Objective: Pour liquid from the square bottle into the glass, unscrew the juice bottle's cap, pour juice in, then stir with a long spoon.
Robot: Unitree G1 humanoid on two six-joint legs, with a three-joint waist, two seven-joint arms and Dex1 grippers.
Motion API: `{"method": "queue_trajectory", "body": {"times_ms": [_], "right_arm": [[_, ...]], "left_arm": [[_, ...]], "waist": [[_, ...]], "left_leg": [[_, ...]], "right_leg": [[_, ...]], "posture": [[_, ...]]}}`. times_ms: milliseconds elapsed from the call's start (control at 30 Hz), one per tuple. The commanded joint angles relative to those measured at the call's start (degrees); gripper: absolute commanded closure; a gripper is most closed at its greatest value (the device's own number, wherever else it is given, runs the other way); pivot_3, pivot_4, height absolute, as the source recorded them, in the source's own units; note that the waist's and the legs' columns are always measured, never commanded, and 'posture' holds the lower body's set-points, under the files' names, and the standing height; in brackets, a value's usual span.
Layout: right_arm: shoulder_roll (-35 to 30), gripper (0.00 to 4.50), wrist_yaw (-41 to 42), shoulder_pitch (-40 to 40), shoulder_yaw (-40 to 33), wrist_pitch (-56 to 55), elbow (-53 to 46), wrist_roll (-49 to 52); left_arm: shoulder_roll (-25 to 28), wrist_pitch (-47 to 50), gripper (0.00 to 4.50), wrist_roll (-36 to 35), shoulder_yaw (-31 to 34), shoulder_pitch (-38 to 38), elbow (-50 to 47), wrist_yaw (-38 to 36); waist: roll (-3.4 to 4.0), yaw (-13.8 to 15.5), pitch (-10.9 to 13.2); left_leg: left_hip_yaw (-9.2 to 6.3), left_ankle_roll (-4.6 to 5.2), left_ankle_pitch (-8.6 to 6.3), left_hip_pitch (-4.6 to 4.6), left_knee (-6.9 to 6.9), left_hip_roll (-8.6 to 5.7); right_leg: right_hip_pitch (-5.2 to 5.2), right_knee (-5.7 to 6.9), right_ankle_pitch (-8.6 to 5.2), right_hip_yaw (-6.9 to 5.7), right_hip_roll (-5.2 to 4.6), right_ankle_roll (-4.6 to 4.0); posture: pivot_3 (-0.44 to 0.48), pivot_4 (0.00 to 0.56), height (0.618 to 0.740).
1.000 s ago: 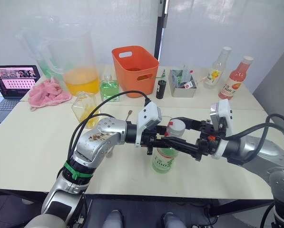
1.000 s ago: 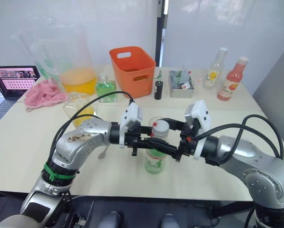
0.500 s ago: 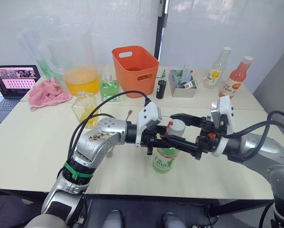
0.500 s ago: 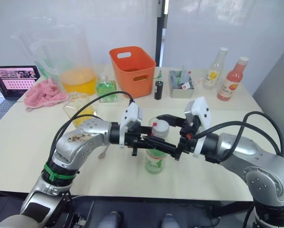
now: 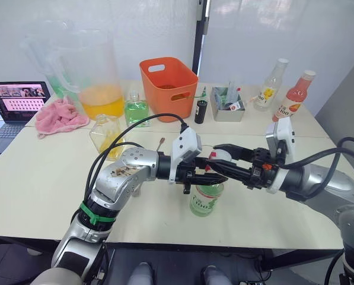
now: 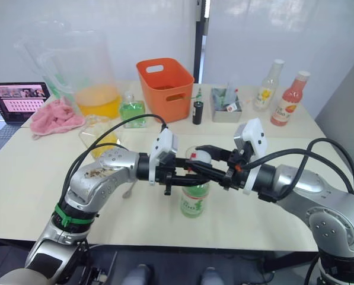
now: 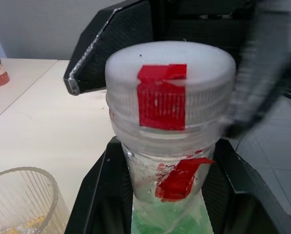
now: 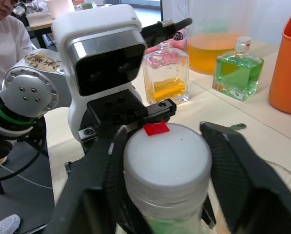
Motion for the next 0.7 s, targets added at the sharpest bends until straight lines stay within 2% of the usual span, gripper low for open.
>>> {"method": "queue_trajectory", "body": {"times_ms": [33,200,333,700], "right_arm": [[-0.79,2.81,1.1,-0.54,-1.15,-1.2,-0.69,1.02],[-3.45,2.81,6.9,-0.72,0.42,-1.72,0.78,-0.83],[-5.89,2.81,15.27,-2.44,3.24,-4.23,3.26,-3.8],[-5.7,2.81,36.19,-13.17,13.07,-16.58,17.2,-17.69]], "left_arm": [[-0.51,0.12,3.07,-0.04,-1.63,0.55,-0.75,-0.34],[-0.13,-0.67,3.07,0.5,-1.71,-0.02,-0.43,-0.7],[-0.05,-0.78,3.07,0.63,-1.72,0.1,-0.43,-0.9],[0.98,-0.77,3.07,0.9,-1.69,0.14,-1.01,-0.81]], "waist": [[0.0,0.0,0.0],[-0.01,0.1,0.0],[0.0,0.07,0.0],[0.0,-0.19,0.0]], "left_leg": [[0.0,0.0,0.0,0.0,0.0,0.0],[0.0,0.0,0.0,0.0,0.02,0.0],[0.0,0.0,0.0,0.0,0.03,0.0],[0.0,0.0,0.0,0.01,0.06,0.0]], "right_leg": [[0.0,0.0,0.0,0.0,0.0,0.0],[0.03,-0.02,-0.01,0.0,0.0,-0.02],[0.03,-0.02,-0.03,0.0,0.0,-0.05],[0.03,-0.02,0.06,0.0,0.0,0.11]], "posture": [[0.0,0.15,0.74],[0.0,0.15,0.74],[0.0,0.15,0.74],[0.0,0.15,0.74]]}}
